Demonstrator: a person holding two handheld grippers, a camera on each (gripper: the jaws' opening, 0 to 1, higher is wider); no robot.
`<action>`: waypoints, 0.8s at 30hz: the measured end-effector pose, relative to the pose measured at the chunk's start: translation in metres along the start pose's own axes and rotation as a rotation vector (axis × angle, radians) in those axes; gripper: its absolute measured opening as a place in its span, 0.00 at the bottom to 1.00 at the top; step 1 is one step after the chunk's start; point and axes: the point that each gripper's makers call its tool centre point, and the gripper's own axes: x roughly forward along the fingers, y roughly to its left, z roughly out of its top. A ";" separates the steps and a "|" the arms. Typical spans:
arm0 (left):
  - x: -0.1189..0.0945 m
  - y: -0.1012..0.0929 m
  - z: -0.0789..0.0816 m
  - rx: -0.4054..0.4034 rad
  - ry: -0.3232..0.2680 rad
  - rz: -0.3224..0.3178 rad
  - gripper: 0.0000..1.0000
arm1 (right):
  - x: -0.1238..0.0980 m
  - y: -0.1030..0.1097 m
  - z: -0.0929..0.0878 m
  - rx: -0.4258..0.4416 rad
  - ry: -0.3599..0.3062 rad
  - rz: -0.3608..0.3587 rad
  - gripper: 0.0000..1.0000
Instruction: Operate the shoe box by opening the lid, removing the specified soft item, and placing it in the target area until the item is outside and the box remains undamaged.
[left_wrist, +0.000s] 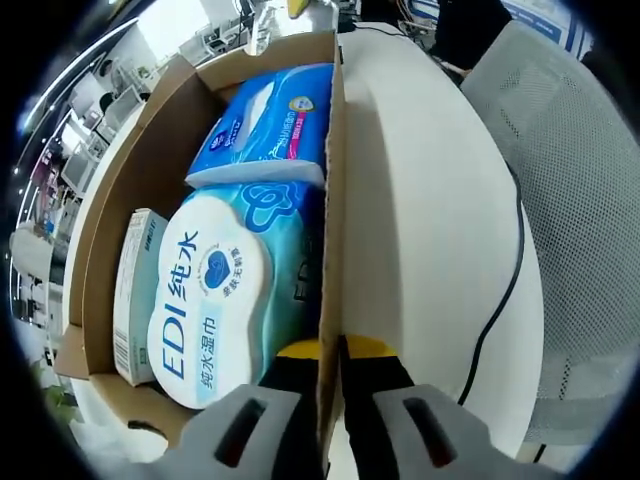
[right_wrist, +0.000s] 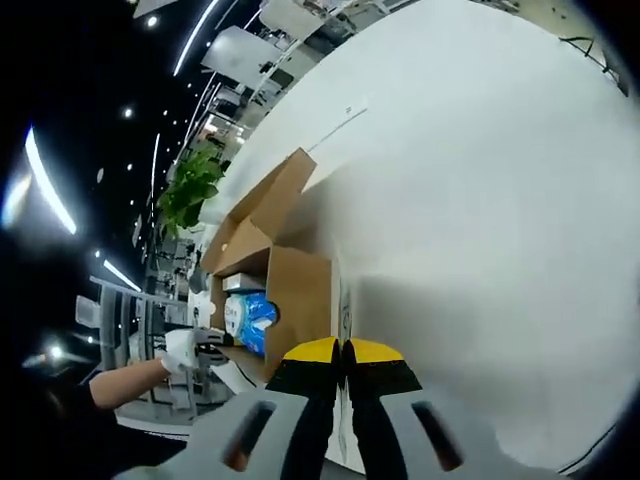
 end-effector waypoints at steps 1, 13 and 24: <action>0.000 0.000 0.000 0.000 0.000 0.000 0.02 | 0.000 -0.005 0.001 -0.022 0.003 -0.023 0.00; 0.001 0.000 -0.001 -0.001 -0.001 -0.003 0.02 | 0.010 -0.022 0.007 -0.083 -0.005 -0.104 0.02; 0.001 0.000 -0.001 -0.003 0.001 -0.002 0.02 | 0.013 -0.041 0.003 -0.184 -0.013 -0.254 0.13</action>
